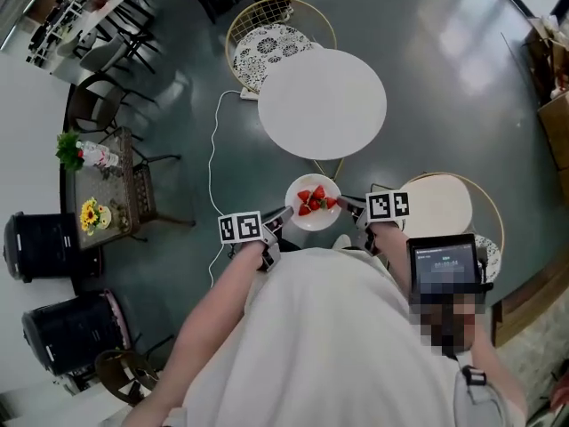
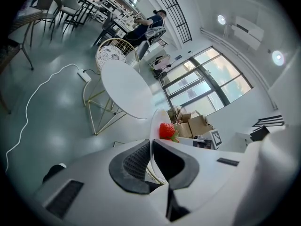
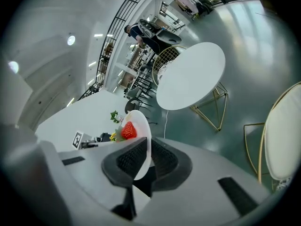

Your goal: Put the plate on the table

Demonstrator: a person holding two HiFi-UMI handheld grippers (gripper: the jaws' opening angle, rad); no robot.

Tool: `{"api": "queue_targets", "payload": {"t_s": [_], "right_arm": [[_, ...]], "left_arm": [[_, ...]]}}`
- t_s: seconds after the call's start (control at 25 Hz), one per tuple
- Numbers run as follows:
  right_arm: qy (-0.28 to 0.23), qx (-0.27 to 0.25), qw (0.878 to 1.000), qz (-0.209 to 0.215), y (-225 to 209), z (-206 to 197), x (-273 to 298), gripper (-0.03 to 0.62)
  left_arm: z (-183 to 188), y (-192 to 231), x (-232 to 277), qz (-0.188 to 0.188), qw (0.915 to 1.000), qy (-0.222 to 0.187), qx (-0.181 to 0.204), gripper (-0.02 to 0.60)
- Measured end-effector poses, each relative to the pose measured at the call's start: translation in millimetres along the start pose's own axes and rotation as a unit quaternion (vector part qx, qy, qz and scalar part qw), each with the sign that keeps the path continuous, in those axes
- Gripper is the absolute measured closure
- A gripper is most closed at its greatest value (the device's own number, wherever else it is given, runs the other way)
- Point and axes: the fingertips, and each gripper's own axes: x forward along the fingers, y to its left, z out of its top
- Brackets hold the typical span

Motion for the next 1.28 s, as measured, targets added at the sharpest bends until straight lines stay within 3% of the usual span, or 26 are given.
{"api": "queue_targets", "payload": {"t_s": [0.28,0.48,0.68,1.04,1.28], "right_arm": [[-0.003,0.016,1.000,-0.009,19.9,-35.8,28.5,0.568],[-0.009,0.033,0.999,-0.020,-16.1,24.9,16.4,0.568],[-0.031,0.046,0.998,-0.044,-21.6,56.2,21.8,0.568],[-0.043,0.033,0.997,-0.058,2.9,113.0,79.7,0.568],[-0.035,0.021,0.997,-0.064,22.2,142.6,150.9,0.568]], "left_arm": [[-13.8,30.2,-36.4,-0.001,0.9999,0.015,-0.007,0.569],[33.5,16.8,23.3,-0.008,0.9993,0.037,-0.006,0.569],[70.8,18.8,41.6,-0.032,0.9977,0.059,0.011,0.569],[145.8,52.6,28.0,-0.046,0.9972,0.058,0.012,0.569],[197.9,104.4,2.2,-0.050,0.9974,0.051,0.003,0.569]]}}
